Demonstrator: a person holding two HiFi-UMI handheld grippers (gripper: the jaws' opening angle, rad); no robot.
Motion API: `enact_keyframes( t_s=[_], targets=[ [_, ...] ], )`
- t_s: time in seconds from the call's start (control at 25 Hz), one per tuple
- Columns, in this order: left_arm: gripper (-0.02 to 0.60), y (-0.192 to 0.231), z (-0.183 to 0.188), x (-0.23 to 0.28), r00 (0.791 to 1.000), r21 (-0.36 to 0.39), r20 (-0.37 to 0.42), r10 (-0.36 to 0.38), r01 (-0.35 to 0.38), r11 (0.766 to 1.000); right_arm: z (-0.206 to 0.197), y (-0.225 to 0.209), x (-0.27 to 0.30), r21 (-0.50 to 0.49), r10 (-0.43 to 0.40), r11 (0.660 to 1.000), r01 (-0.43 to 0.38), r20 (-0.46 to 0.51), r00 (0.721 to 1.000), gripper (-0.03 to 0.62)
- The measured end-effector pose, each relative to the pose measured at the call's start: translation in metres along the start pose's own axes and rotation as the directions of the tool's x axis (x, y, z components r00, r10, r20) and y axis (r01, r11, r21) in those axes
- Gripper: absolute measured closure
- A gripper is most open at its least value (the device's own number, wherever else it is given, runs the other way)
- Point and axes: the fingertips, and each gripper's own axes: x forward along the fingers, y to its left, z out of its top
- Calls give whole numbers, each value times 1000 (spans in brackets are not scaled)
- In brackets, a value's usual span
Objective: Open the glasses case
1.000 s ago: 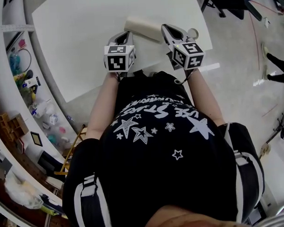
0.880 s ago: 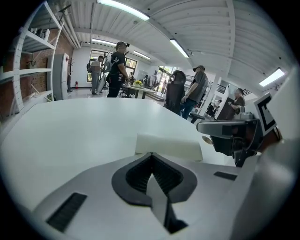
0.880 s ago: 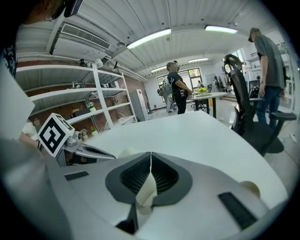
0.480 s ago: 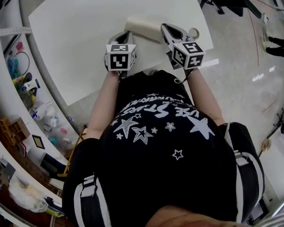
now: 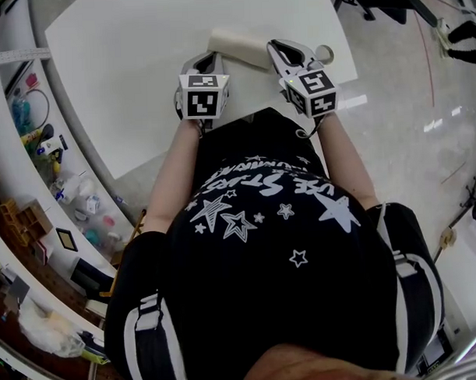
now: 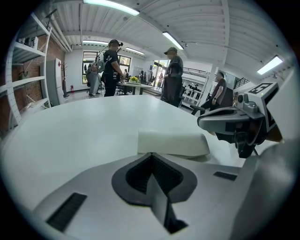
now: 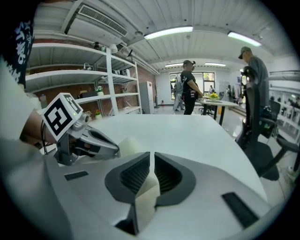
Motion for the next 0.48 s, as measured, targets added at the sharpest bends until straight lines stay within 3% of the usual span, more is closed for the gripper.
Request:
enact_keyframes(
  t_s=[0.32,0.48],
  targets=[
    [569,-1,1,2,1000,-1,-3,4,-4,1000,-13,23,10,-207,139,966,-155,-91,986,355],
    [569,-2,0,4,1000,-29,-13,5,-6,1000,-21,29,18,-290,164,936,-199,-139,977,326]
  ],
)
